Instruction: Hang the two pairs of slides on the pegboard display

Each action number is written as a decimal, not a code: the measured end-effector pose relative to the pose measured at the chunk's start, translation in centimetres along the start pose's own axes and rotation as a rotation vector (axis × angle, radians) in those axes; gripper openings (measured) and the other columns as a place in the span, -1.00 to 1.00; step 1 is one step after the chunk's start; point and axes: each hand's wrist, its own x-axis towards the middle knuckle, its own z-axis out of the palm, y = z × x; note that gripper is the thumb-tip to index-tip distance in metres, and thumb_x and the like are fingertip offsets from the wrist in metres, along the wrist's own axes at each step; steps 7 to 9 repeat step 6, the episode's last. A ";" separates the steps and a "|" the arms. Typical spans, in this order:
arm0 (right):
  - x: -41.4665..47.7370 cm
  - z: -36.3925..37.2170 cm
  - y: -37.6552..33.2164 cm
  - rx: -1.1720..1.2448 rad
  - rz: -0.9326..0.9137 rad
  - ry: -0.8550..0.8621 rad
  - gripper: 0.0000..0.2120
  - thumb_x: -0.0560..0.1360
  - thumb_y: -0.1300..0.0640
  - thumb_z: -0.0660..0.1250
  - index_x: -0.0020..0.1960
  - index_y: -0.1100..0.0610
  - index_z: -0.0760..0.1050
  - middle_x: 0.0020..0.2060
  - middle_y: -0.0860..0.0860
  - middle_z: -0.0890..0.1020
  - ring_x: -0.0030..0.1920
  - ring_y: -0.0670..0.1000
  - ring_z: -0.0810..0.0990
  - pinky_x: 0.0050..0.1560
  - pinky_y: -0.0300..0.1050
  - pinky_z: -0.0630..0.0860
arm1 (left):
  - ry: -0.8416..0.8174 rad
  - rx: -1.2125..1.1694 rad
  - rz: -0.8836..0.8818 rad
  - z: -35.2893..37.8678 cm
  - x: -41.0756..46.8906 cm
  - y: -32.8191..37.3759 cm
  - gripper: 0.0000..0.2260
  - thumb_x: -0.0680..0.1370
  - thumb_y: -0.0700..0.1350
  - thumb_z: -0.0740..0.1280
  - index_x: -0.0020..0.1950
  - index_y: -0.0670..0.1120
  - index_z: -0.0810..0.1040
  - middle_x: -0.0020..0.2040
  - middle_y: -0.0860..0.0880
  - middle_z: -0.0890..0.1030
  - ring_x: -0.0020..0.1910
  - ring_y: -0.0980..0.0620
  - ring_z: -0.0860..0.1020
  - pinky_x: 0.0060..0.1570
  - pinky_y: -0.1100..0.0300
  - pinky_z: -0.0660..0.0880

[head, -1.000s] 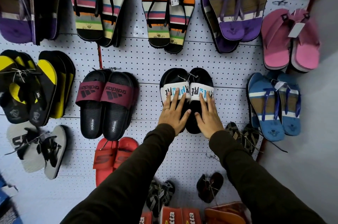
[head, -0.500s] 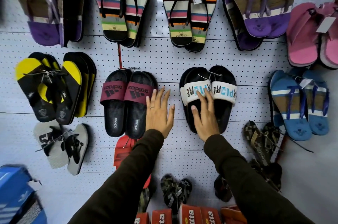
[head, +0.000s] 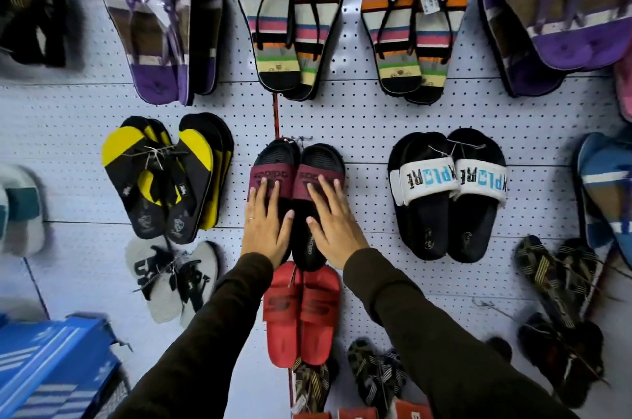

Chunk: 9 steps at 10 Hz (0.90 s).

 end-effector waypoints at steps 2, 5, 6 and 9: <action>0.1 0.7 0.6 -0.061 0.046 -0.064 -0.37 0.61 -0.02 0.08 0.62 0.05 -0.05 0.63 -0.01 -0.09 0.63 0.11 -0.17 0.60 0.07 0.07 | -0.103 0.023 0.008 1.3 0.0 -0.3 -0.37 0.56 0.16 -0.02 0.58 -0.08 -0.01 0.61 -0.11 -0.08 0.58 -0.18 -0.14 0.57 -0.04 -0.06; 0.1 -2.3 -0.5 0.015 0.043 -0.161 -0.38 0.61 -0.01 0.13 0.61 0.06 0.02 0.63 0.02 -0.02 0.63 0.13 -0.08 0.58 0.14 0.10 | -0.117 0.077 -0.013 0.4 -0.1 -0.1 -0.35 0.54 0.19 -0.06 0.59 -0.05 -0.02 0.61 -0.10 -0.07 0.59 -0.17 -0.09 0.56 -0.08 -0.09; -0.1 -8.3 -0.2 0.213 0.027 0.133 -0.44 0.60 0.02 0.18 0.57 0.03 0.15 0.60 0.01 0.12 0.62 0.04 0.06 0.58 0.13 0.14 | -0.045 0.038 0.027 -0.1 -0.1 1.4 -0.38 0.56 0.15 0.00 0.58 -0.07 0.02 0.61 -0.10 -0.01 0.59 -0.13 -0.05 0.56 -0.10 -0.04; -0.1 -8.3 -0.2 0.213 0.027 0.133 -0.44 0.60 0.02 0.18 0.57 0.03 0.15 0.60 0.01 0.12 0.62 0.04 0.06 0.58 0.13 0.14 | -0.045 0.038 0.027 -0.1 -0.1 1.4 -0.38 0.56 0.15 0.00 0.58 -0.07 0.02 0.61 -0.10 -0.01 0.59 -0.13 -0.05 0.56 -0.10 -0.04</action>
